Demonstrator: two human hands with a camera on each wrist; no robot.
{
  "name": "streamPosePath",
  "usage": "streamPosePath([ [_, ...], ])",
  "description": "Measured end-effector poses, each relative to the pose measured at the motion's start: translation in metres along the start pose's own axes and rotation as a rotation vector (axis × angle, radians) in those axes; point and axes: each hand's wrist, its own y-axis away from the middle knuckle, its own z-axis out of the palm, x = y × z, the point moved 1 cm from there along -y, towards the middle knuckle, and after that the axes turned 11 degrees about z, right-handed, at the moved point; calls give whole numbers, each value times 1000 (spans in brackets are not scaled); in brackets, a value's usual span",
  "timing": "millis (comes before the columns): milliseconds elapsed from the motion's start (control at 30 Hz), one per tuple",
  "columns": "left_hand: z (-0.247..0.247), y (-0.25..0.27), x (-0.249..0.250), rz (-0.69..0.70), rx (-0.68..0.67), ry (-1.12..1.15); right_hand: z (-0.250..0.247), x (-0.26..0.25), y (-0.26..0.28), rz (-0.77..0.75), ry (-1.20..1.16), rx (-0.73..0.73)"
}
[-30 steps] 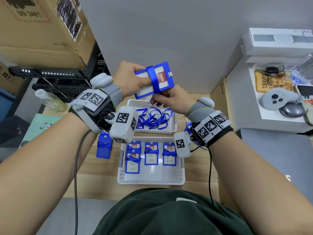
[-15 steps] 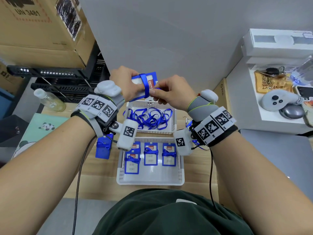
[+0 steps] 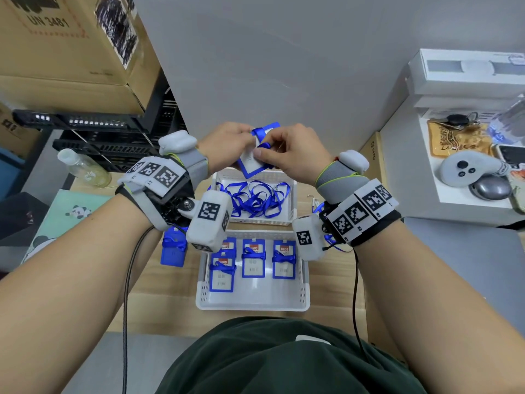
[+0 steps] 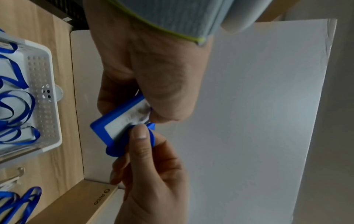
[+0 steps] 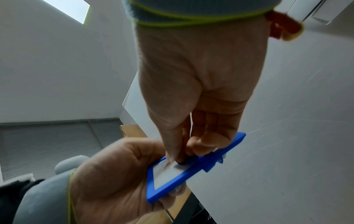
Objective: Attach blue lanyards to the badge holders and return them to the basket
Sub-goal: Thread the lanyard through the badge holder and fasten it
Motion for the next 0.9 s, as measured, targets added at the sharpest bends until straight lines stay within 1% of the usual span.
streamPosePath([
  [100, 4, 4, 7, 33, -53, 100, -1, -2, 1, -4, 58, 20],
  [200, 4, 9, 4, 115, -85, 53, -1, -1, 1, 5, 68, 17],
  [333, 2, 6, -3, 140, -76, 17, -1, 2, 3, 23, -8, -18],
  [400, 1, 7, -4, 131, -90, 16, -2, 4, 2, 39, -32, 14],
  [533, 3, 7, -4, 122, -78, 49, -6, 7, -2, 89, -37, 148],
  [733, 7, 8, -5, 146, -75, 35, -6, 0, -3, 152, 115, 165],
  [800, 8, 7, -5, 159, -68, -1, -5, -1, -2, 164, 150, 147],
  [900, 8, 6, -6, 172, -11, -92, -3, 0, 0, 177, 92, 95],
])
